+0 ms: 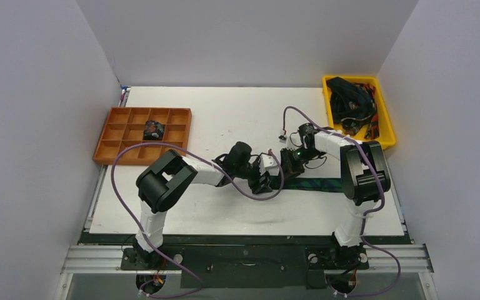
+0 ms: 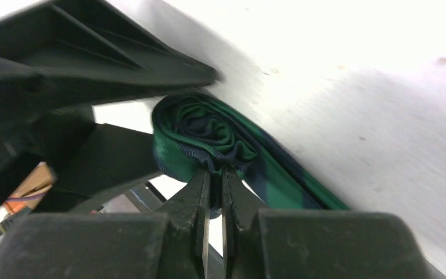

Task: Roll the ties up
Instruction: Roll the tie at the center of the board.

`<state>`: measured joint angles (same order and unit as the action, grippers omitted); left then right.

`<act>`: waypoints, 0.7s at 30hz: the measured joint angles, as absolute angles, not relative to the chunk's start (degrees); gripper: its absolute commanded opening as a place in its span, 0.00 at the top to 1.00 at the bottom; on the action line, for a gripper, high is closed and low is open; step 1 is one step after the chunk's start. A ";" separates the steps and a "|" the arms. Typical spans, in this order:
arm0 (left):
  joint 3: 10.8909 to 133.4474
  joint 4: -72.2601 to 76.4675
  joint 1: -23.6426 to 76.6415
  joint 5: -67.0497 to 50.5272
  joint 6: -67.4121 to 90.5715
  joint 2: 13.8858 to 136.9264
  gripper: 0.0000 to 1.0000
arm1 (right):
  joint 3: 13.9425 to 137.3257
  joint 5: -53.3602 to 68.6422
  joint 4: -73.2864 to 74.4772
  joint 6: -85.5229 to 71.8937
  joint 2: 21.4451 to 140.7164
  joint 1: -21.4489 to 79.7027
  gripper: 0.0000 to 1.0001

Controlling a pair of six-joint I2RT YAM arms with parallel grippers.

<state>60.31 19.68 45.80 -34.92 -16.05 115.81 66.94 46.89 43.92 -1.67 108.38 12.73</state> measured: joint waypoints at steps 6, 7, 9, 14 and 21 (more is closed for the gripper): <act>56.25 23.53 45.04 -34.79 -15.73 113.91 0.24 | 66.92 41.15 45.47 0.71 108.66 11.53 1.00; 56.07 24.01 45.06 -34.79 -15.55 113.91 0.23 | 66.92 40.69 45.52 0.73 108.64 11.31 1.00; 55.77 24.82 45.08 -34.81 -15.25 113.91 0.23 | 66.92 40.05 45.54 0.78 108.62 11.25 1.00; 55.72 27.18 45.82 -34.68 -14.17 114.72 0.24 | 66.87 39.22 45.52 0.71 108.57 11.31 1.00; 60.55 34.70 47.33 -34.79 -8.29 120.92 0.42 | 65.73 38.96 44.10 0.12 107.77 11.73 1.00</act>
